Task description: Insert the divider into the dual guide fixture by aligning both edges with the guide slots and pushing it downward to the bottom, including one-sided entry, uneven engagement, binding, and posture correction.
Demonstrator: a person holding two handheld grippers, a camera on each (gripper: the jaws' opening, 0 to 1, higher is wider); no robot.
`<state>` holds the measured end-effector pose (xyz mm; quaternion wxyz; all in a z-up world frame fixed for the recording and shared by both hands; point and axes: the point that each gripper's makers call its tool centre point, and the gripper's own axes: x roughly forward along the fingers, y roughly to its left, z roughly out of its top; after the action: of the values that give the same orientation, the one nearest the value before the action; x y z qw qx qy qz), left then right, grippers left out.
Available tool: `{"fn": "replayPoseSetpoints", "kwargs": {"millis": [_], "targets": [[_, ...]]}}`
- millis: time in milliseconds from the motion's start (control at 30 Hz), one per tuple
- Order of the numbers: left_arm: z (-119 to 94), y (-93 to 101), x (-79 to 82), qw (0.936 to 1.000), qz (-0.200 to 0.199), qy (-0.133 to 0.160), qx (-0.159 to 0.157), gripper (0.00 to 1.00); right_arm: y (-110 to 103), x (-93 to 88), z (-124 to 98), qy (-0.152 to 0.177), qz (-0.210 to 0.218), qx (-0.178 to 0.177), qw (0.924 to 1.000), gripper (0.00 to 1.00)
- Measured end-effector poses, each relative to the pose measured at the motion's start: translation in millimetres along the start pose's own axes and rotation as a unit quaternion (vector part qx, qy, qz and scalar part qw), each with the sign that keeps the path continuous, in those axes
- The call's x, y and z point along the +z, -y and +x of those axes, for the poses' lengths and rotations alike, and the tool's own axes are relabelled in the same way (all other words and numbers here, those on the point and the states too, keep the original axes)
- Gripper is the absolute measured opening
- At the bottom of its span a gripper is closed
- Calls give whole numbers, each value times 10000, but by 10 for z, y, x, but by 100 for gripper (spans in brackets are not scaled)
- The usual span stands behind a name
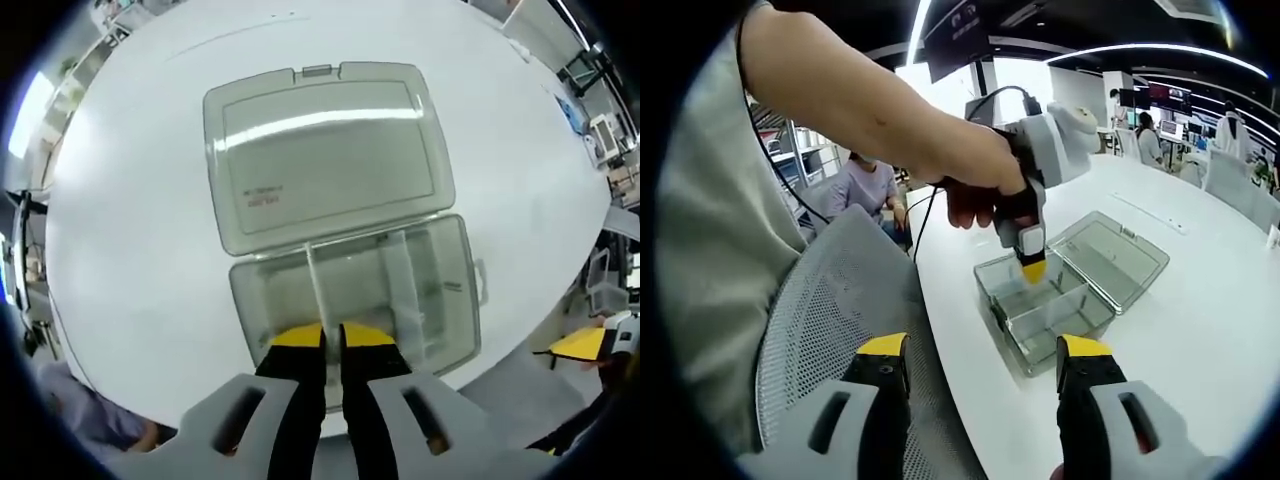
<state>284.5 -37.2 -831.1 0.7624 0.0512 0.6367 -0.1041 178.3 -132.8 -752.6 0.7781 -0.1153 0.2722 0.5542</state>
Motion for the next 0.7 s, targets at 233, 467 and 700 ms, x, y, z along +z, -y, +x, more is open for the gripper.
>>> {"fn": "replayPoseSetpoints", "kwargs": {"millis": [233, 467, 700], "targets": [[14, 10, -11, 10000, 45, -5, 4, 2, 4, -14, -9, -6, 21, -8, 10000, 56], [11, 13, -2, 9999, 166, -3, 16, 2, 6, -25, -13, -16, 27, -10, 10000, 56], [8, -36, -4, 10000, 82, 6, 17, 2, 13, -30, -13, -22, 40, -10, 10000, 56]]}}
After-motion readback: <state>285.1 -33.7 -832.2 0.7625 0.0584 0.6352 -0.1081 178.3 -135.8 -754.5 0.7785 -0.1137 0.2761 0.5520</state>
